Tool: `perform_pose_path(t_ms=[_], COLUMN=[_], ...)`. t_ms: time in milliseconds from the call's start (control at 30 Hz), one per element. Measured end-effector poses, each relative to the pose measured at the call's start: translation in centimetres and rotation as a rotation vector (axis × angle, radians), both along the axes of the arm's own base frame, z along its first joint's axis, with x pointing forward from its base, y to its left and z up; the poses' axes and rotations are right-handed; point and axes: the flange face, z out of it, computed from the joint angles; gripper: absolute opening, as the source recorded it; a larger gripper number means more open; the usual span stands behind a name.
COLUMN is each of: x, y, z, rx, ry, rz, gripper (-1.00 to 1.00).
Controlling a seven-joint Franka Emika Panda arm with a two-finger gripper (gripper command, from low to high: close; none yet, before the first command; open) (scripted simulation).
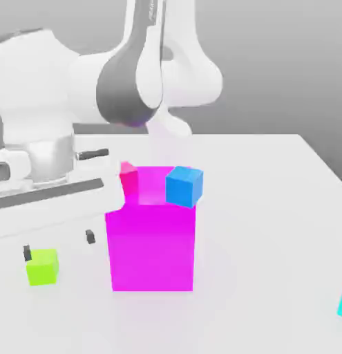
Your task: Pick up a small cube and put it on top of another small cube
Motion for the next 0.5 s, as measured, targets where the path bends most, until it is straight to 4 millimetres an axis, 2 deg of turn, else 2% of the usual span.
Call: perform_pose_path(t_ms=[67, 133, 367, 500], x=[-1.8, -3.8, -11.2, -12.1], y=[-1.5, -2.9, -6.8, -7.6], z=[-2.8, -4.5, -6.4, -7.6], rx=[-0.029, -0.042, -0.034, -0.042], ry=[0.053, 0.088, 0.112, 0.109], rz=[0.031, 0.010, -0.296, -0.342], gripper=[0.00, 0.00, 0.00, 0.00])
